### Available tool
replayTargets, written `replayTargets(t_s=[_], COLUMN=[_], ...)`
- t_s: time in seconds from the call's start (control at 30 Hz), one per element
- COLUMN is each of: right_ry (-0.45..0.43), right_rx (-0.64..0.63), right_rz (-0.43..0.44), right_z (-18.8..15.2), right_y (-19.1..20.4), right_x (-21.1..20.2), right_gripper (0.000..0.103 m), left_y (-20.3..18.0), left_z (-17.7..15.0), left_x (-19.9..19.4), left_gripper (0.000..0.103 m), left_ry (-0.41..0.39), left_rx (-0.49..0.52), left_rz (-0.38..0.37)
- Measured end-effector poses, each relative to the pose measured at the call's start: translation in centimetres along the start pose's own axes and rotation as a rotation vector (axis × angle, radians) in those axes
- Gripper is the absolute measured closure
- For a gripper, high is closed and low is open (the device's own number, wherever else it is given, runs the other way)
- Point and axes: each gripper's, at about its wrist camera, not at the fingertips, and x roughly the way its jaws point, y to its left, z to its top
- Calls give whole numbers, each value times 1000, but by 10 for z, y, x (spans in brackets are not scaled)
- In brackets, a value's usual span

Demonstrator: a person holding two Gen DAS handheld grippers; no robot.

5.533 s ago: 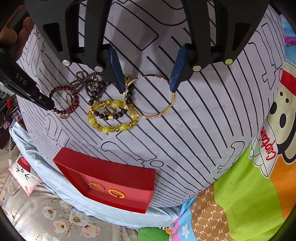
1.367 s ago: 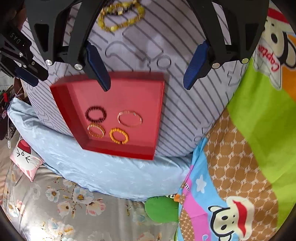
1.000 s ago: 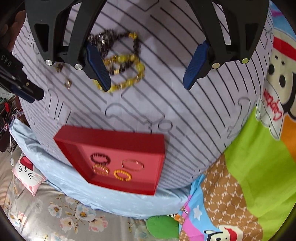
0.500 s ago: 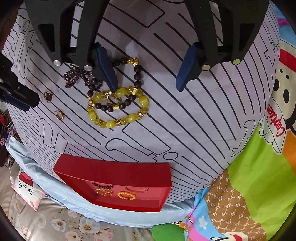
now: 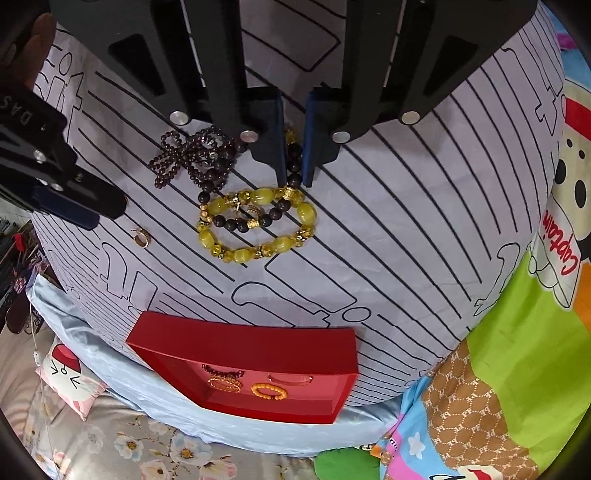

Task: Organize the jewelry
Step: 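Lift black beads with the left tool while the right tool grasps yellow beads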

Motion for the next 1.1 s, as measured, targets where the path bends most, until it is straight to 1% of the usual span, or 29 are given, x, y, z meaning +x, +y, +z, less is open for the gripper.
replayTargets(t_s=[0.2,0.4,0.63,0.73,0.8,0.87,0.97,1.1], right_ry=[4,23,50,64,52,45,33,1], right_rx=[-32,-71,-112,-115,-131,-159,-159,-136], right_rz=[26,44,35,33,25,16,31,59], right_z=[12,21,29,29,28,27,27,32], right_y=[16,32,45,45,47,50,48,43], right_x=[14,34,55,62,63,63,58,39], right_gripper=[59,63,80,84,85,93,94,94], left_y=[20,36,38,38,37,37,37,36], left_z=[-3,-7,-9,-8,-8,-8,-6,-5], left_x=[-13,-11,-7,-6,-5,-5,-5,-8], left_gripper=[95,95,95,95,95,95,95,95], left_ry=[-14,2,14,13,13,12,16,13], left_rx=[-42,-82,-84,-80,-79,-79,-82,-84], left_rz=[16,32,29,27,27,27,17,7])
